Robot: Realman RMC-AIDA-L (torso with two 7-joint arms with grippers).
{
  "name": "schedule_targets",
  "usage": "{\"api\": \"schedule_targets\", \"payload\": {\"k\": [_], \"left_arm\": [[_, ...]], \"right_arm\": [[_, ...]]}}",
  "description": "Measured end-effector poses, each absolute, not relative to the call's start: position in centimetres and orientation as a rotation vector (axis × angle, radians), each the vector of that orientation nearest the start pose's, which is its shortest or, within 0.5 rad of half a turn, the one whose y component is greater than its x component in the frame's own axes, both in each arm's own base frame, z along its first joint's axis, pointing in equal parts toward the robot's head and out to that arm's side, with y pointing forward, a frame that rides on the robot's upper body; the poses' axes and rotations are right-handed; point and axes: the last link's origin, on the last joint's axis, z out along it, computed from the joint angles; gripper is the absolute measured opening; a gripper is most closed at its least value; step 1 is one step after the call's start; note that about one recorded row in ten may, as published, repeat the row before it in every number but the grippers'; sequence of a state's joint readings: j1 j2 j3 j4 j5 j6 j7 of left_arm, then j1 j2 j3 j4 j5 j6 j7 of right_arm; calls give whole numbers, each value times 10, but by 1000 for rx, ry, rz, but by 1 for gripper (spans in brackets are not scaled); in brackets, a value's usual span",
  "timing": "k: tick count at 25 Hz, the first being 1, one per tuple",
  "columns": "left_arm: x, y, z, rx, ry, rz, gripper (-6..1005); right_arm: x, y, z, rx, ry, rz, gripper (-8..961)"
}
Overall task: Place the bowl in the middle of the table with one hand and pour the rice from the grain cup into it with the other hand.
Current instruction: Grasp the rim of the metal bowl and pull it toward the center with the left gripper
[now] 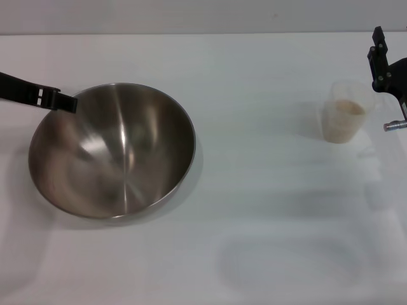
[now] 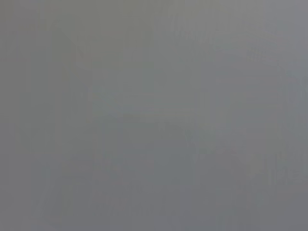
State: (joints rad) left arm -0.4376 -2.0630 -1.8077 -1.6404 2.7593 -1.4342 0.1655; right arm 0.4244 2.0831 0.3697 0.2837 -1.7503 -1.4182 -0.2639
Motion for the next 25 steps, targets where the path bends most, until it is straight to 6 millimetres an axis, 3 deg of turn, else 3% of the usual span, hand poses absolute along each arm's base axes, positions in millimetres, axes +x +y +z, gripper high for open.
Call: {"api": "schedule_targets", "payload": {"k": [25], "left_arm": [[-217, 364, 46, -2052, -1281, 251, 735]], "right_arm": [[289, 315, -19, -1504, 199, 662, 501]]}}
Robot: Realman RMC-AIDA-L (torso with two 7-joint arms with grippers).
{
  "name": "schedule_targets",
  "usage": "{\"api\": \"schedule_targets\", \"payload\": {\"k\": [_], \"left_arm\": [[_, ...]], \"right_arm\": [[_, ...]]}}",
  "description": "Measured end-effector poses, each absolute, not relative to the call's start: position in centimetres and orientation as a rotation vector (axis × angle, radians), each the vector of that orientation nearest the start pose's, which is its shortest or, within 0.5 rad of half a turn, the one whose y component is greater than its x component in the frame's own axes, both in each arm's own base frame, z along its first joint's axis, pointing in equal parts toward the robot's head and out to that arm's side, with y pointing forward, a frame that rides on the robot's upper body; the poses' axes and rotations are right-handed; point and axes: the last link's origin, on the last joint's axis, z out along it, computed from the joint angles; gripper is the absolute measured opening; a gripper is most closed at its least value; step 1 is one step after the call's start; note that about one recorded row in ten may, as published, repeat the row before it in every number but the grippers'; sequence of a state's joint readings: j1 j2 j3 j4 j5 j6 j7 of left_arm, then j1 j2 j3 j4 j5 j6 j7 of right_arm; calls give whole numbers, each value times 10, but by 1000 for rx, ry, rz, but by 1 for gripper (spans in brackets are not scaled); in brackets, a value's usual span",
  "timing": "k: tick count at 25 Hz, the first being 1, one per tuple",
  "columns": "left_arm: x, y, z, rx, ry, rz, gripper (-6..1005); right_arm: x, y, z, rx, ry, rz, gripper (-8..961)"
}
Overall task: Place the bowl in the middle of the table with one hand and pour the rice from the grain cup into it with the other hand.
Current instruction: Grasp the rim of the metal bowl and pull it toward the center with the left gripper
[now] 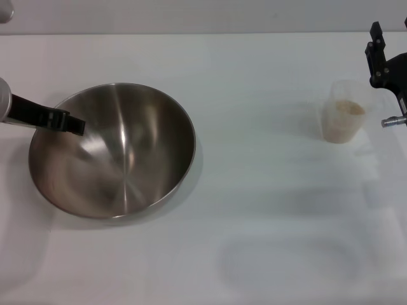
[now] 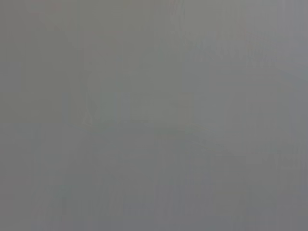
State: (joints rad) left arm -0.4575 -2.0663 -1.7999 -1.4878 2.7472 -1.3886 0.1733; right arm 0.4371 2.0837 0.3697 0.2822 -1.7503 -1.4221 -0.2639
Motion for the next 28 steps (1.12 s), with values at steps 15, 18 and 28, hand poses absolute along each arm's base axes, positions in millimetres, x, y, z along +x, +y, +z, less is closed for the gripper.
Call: {"api": "schedule_targets", "payload": {"k": [15, 18, 28], "left_arm": [[-213, 369, 41, -2054, -1293, 249, 654], [-209, 371, 39, -2071, -1249, 253, 535], [-198, 373, 23, -2163, -1155, 362, 195]], "right_arm": [[288, 317, -16, -1503, 183, 661, 501], [287, 317, -17, -1509, 176, 663, 501], [286, 315, -16, -1511, 160, 670, 501]]}}
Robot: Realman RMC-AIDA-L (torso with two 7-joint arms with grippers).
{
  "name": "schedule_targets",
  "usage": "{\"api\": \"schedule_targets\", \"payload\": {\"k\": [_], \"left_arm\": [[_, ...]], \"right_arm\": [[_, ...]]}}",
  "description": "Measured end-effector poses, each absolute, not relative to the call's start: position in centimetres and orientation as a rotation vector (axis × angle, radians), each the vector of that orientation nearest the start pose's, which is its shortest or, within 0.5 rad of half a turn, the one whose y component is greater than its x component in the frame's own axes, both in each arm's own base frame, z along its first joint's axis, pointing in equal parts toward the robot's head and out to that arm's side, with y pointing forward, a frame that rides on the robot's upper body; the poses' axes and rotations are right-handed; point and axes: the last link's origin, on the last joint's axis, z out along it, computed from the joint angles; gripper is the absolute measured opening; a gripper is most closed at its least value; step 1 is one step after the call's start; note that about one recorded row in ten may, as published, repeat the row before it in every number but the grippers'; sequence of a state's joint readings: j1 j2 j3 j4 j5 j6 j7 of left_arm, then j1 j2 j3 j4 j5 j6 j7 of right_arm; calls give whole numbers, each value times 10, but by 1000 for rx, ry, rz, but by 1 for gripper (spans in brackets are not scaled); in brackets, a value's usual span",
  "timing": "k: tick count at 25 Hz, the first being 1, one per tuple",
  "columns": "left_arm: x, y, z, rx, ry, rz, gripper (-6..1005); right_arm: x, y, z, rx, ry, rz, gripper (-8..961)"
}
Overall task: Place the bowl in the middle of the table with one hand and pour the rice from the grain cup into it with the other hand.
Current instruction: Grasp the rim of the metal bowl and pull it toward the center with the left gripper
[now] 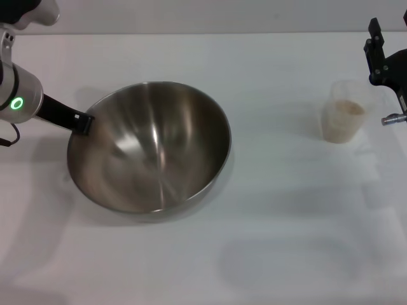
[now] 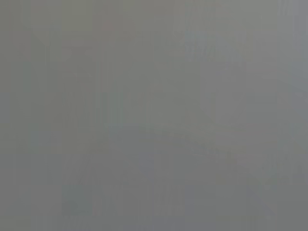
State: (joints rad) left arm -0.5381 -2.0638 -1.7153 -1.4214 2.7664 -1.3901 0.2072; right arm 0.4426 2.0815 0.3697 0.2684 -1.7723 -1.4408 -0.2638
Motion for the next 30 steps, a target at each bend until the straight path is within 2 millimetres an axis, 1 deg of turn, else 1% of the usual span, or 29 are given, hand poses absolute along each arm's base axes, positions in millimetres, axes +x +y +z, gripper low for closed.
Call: {"api": "schedule_targets", "payload": {"k": [4, 11, 14, 15, 20, 30], "left_arm": [[-201, 373, 22, -2160, -1170, 377, 98], [-201, 372, 23, -2159, -1173, 388, 87], [-199, 368, 23, -2165, -1163, 419, 88], [-195, 366, 22, -2165, -1125, 438, 88], [-187, 365, 25, -2160, -1075, 431, 89], [-182, 367, 24, -2170, -1033, 439, 86]], "right_arm": [[286, 313, -15, -1504, 156, 676, 501], [285, 312, -14, -1494, 147, 686, 501], [284, 311, -14, -1490, 144, 691, 501], [284, 311, -14, -1489, 144, 692, 501], [284, 311, -14, -1488, 144, 691, 501], [284, 310, -15, -1488, 149, 695, 500]]}}
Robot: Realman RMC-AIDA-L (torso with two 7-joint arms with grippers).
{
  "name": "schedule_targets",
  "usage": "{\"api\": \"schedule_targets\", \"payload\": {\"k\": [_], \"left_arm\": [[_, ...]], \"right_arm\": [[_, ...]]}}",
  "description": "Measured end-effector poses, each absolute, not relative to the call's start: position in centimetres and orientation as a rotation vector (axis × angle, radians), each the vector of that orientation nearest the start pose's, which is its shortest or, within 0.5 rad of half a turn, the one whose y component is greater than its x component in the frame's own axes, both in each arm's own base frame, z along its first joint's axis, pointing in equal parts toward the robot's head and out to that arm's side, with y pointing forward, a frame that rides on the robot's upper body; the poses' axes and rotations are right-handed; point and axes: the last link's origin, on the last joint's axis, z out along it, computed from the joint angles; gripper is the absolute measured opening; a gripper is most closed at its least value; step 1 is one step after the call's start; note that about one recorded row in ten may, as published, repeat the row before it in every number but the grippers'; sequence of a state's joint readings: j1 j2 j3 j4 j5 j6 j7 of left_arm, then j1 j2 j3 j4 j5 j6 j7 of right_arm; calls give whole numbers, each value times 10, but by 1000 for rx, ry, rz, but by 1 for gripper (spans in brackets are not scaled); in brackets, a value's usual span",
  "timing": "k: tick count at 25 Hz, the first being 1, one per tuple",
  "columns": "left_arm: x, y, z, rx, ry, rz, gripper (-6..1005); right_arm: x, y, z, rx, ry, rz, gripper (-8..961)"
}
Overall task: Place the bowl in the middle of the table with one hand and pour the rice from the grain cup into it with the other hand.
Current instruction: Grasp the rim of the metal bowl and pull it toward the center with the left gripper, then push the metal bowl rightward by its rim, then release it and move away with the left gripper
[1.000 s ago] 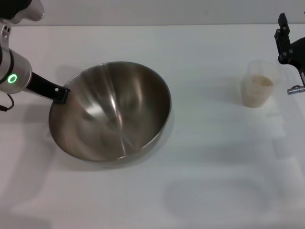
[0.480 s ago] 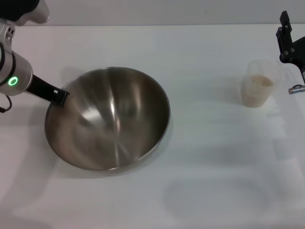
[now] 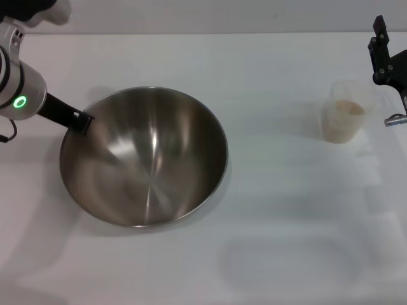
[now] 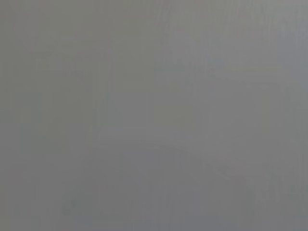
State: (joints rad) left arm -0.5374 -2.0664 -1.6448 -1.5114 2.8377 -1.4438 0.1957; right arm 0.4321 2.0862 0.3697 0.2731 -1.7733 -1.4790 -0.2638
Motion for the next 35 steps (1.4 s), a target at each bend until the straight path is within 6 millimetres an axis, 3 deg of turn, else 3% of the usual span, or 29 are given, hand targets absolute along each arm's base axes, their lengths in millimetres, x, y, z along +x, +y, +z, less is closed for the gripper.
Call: {"api": "schedule_targets", "payload": {"k": [8, 20, 35], "left_arm": [[-172, 371, 26, -2186, -1004, 403, 83], [-141, 381, 27, -2257, -903, 329, 56], [-131, 391, 36, -2380, -868, 136, 38]], "right_arm": [[283, 311, -15, -1488, 147, 697, 500], [282, 312, -15, -1489, 145, 699, 500], [280, 313, -15, -1490, 143, 708, 500]]}}
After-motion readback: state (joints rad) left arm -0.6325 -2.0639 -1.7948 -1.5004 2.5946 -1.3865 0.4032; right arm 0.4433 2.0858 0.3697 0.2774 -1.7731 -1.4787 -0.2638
